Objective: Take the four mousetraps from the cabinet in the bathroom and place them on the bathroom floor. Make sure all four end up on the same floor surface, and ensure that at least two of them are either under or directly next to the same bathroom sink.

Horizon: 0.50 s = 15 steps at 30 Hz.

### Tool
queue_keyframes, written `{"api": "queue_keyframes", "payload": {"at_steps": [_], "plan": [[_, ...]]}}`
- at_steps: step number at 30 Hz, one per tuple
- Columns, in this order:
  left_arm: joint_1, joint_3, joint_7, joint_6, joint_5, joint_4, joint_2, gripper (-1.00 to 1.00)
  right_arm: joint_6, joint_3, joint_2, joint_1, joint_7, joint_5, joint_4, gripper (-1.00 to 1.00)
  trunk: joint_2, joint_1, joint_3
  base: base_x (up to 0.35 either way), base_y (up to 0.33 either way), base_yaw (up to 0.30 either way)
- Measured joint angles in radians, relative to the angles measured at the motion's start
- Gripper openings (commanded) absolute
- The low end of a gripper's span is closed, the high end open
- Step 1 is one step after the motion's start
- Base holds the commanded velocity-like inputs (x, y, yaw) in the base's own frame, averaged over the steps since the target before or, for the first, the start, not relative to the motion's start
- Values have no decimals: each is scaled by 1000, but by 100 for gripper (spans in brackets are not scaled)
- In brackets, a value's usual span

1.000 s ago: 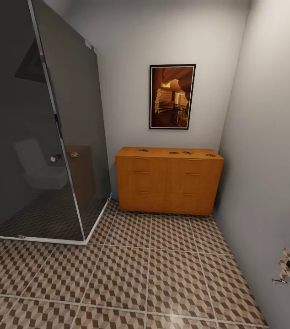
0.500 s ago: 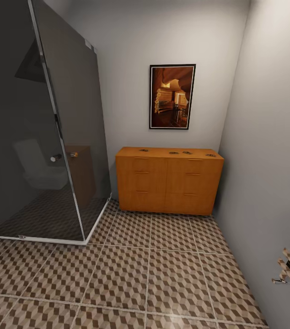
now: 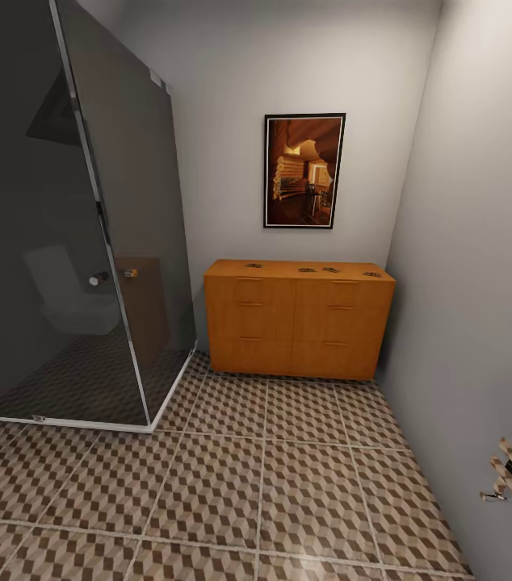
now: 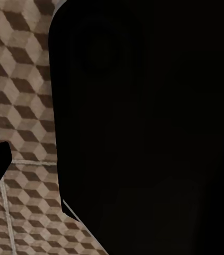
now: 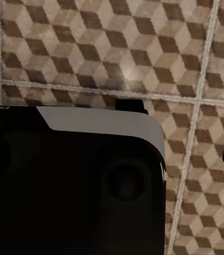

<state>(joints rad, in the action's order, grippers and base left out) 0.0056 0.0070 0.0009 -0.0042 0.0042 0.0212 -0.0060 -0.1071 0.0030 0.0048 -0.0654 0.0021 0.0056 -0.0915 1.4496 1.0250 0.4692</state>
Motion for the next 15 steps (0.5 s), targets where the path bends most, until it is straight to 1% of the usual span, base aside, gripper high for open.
{"api": "queue_keyframes", "payload": {"at_steps": [15], "plan": [[0,0,0,0,0,0,0,100,0,-1,-2,0,1,-1,1,100,0,0,0,0,0,0]]}}
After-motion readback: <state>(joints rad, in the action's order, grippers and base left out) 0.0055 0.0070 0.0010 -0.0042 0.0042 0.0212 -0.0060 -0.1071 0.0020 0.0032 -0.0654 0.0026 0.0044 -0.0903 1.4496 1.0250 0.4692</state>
